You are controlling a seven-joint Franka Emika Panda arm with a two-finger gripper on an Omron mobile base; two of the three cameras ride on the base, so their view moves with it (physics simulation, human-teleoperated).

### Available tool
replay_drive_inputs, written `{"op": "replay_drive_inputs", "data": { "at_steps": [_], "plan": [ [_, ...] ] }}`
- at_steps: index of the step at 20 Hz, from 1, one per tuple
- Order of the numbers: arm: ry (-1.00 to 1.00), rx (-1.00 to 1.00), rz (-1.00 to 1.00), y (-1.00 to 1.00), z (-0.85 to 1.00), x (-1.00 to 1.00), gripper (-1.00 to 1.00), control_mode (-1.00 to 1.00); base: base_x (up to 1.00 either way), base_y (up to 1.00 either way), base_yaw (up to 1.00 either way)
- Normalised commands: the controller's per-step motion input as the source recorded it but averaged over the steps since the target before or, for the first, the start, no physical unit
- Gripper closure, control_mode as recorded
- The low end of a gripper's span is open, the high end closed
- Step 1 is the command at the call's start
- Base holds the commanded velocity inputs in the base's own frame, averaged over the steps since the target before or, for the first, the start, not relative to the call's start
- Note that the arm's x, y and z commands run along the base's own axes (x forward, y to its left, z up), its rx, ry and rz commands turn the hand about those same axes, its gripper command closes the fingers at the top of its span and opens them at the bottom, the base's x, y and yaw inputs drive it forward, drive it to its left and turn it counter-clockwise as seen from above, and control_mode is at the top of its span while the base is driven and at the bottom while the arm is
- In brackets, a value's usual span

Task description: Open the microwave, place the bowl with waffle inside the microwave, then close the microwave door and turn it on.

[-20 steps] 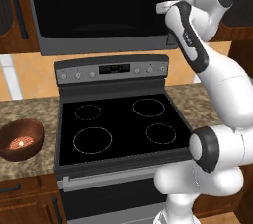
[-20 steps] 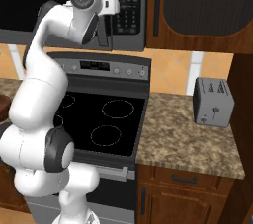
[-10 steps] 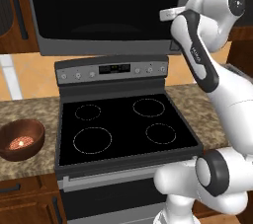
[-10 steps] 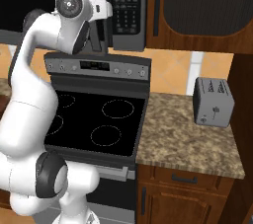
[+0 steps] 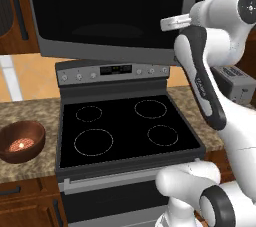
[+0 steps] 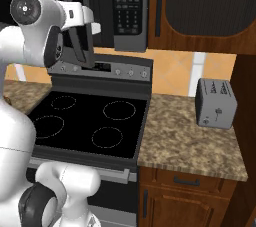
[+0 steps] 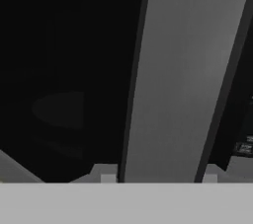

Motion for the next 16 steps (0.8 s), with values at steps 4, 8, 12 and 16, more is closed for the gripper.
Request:
{"op": "replay_drive_inputs", "data": {
  "at_steps": [4, 8, 12, 16],
  "plan": [
    [-0.01, -0.13, -0.11, 1.0, 0.04, -0.91, 1.0, -1.0, 0.0, 0.0, 0.0],
    [0.0, -0.15, -0.1, 1.0, 0.01, -0.61, 1.0, -1.0, 0.0, 0.0, 0.0],
    [0.0, -0.19, -0.08, 1.0, 0.0, -0.39, 1.0, -1.0, 0.0, 0.0, 0.0],
    [0.0, -0.16, -0.02, 1.0, -0.26, -0.09, 1.0, -1.0, 0.0, 0.0, 0.0]
  ]
}}
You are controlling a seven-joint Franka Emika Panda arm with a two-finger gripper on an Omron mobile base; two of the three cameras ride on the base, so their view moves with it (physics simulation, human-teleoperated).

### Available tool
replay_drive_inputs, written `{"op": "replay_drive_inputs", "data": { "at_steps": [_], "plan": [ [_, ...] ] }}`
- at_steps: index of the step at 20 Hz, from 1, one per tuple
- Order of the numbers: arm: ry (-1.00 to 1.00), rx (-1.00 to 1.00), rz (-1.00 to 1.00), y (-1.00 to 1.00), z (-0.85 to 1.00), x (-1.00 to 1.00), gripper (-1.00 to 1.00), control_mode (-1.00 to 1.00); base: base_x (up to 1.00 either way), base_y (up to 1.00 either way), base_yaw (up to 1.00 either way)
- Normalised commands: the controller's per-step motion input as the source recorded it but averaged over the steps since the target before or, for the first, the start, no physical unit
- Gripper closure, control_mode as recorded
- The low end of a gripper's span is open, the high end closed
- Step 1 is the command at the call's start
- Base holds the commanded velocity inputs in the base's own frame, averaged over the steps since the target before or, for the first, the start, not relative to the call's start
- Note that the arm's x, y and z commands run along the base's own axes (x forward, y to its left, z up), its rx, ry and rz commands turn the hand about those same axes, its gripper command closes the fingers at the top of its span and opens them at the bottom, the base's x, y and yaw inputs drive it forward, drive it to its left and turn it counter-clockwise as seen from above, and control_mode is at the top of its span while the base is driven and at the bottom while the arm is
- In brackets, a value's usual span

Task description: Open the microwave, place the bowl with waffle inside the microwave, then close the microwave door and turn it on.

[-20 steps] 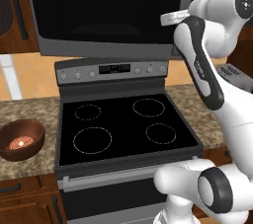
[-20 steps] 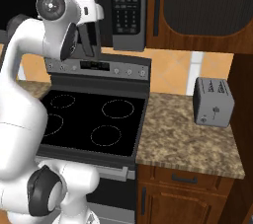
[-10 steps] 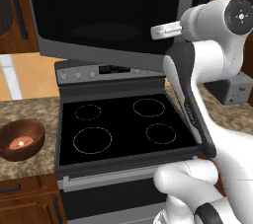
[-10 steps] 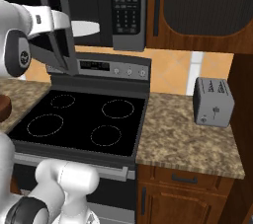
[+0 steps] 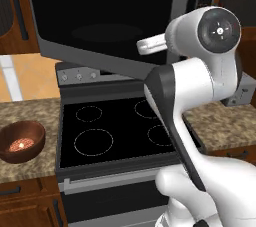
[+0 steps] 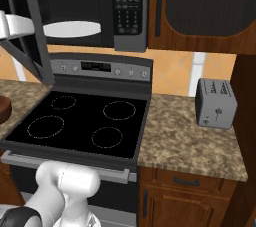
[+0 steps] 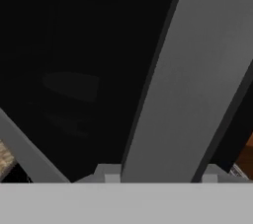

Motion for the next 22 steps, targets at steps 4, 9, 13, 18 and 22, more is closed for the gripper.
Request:
{"op": "replay_drive_inputs", "data": {
  "at_steps": [4, 9, 13, 18, 22],
  "plan": [
    [0.0, -0.15, -0.06, 1.0, -0.24, -0.05, 1.0, -1.0, 0.0, 0.0, 0.0],
    [0.0, -0.18, -0.08, 1.0, -0.28, 0.0, 1.0, -1.0, 0.0, 0.0, 0.0],
    [0.0, -0.16, -0.08, 1.0, -0.37, 0.0, 1.0, -1.0, 0.0, 0.0, 0.0],
    [0.09, -0.11, -0.09, 1.0, -0.44, 0.21, 1.0, -1.0, 0.0, 0.0, 0.0],
    [0.0, -0.03, -0.04, 1.0, -0.66, 0.16, 1.0, -1.0, 0.0, 0.0, 0.0]
  ]
}}
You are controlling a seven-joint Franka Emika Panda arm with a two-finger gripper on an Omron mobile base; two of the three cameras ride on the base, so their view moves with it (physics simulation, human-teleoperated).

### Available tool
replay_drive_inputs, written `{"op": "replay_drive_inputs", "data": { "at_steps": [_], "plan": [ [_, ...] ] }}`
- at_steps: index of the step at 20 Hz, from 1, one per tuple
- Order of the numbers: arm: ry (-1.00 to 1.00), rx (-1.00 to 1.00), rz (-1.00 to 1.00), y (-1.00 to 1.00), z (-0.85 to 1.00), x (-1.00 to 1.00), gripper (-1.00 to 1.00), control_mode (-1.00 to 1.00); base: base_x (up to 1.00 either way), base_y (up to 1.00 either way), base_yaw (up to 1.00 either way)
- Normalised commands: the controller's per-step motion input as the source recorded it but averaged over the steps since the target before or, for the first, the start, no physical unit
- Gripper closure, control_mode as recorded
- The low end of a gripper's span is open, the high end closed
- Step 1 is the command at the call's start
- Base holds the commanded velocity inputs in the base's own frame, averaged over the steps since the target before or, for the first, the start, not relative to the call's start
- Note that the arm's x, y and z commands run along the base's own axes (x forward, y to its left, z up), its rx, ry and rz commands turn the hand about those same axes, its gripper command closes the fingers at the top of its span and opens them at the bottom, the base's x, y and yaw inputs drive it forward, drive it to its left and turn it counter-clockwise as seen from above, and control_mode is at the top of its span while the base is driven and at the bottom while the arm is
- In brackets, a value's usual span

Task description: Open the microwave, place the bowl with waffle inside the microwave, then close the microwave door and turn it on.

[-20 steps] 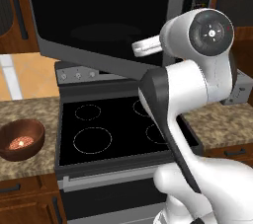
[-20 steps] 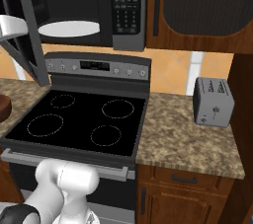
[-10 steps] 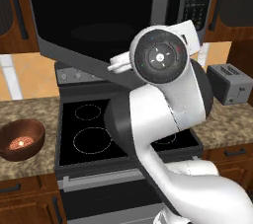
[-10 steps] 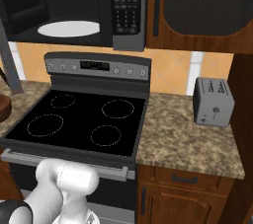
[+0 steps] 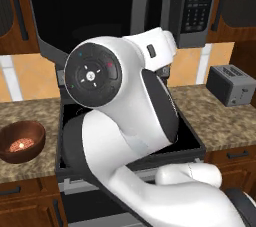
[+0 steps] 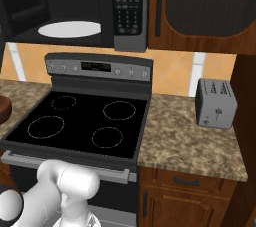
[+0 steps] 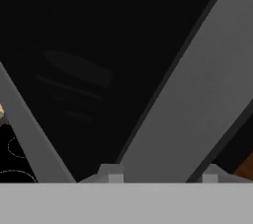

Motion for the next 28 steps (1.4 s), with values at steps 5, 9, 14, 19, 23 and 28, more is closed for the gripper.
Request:
{"op": "replay_drive_inputs", "data": {
  "at_steps": [5, 9, 14, 19, 23, 28],
  "plan": [
    [-0.08, 0.0, 0.0, 1.0, -0.95, 0.25, -1.0, -1.0, 0.0, 0.0, 0.0],
    [-0.12, 0.06, 0.01, 0.39, -0.35, -0.23, -1.0, -1.0, 0.0, 0.0, 0.0],
    [-0.13, 0.15, 0.05, -0.49, 0.0, -1.0, -1.0, -1.0, 0.0, 0.0, 0.0],
    [-0.04, 0.34, 0.01, -0.84, 0.03, -0.8, -1.0, -1.0, 0.0, 0.0, 0.0],
    [0.0, 0.56, 0.05, -1.0, -0.01, -0.41, -1.0, -1.0, 0.0, 0.0, 0.0],
    [0.01, 0.69, 0.12, -1.0, -0.26, 0.04, -1.0, -1.0, 0.0, 0.0, 0.0]
  ]
}}
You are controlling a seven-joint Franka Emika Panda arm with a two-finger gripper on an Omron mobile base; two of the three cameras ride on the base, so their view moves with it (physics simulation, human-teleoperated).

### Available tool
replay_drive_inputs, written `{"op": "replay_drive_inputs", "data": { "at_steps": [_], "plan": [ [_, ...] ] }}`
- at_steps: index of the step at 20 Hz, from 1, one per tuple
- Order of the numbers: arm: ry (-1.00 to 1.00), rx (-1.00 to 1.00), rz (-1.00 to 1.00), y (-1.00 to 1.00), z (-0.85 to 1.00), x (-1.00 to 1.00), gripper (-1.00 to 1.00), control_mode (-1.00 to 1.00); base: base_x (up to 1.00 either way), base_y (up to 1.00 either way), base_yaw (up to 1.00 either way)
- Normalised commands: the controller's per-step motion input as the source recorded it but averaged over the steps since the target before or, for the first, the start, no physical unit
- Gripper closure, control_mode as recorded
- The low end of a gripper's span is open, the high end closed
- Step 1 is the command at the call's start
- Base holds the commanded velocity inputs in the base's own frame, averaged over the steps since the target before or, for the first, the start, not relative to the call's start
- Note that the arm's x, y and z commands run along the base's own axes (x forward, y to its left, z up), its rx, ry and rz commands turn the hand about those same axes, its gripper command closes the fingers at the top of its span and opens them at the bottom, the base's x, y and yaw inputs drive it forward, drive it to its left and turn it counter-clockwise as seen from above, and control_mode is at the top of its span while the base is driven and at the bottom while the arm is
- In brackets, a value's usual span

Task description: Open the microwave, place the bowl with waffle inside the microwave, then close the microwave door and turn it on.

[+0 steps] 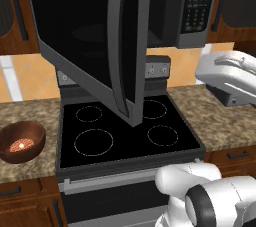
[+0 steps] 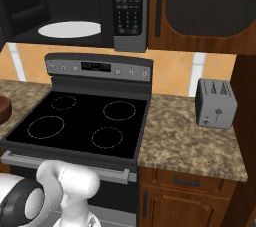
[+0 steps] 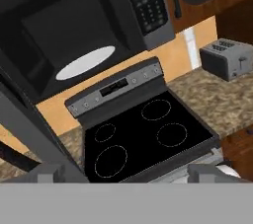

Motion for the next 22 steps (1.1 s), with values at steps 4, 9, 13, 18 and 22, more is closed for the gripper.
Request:
{"op": "replay_drive_inputs", "data": {
  "at_steps": [4, 9, 13, 18, 22],
  "plan": [
    [-0.01, 0.86, 0.18, -0.71, -0.66, 0.47, -1.0, -1.0, 0.0, 0.0, 0.0],
    [-0.04, 0.85, 0.27, -0.05, -0.87, 0.83, -1.0, -1.0, 0.0, 0.0, 0.0],
    [-0.11, 0.71, 0.27, 0.22, -0.71, 0.81, -1.0, -1.0, 0.0, 0.0, 0.0],
    [-0.2, 0.63, 0.29, 0.27, -0.62, 0.91, -1.0, -1.0, 0.0, 0.0, 0.0],
    [0.11, 0.16, 0.26, 0.01, 0.01, 0.58, -1.0, -1.0, 0.0, 0.0, 0.0]
  ]
}}
